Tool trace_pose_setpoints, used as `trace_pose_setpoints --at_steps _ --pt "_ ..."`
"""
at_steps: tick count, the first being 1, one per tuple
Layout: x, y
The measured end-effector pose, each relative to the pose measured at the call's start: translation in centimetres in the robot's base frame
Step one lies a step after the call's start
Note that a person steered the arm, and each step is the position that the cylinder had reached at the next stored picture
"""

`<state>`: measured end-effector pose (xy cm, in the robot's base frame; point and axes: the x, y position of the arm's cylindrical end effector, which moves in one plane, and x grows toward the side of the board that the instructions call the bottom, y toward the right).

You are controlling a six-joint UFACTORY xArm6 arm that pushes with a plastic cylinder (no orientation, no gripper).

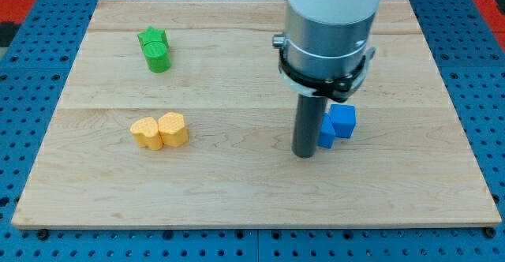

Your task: Push the blue triangle to the left and up

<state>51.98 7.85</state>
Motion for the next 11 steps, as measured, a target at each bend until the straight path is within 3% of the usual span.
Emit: trace_pose_setpoints --at_steps 1,2,3,5,8,11 --pt "1.3 7.0" --pt "0.8 6.5" --pt "-2.7 3.9" --pt "-4.7 -2.5" --pt "3.2 -7.2" --pt "-0.2 -8.2"
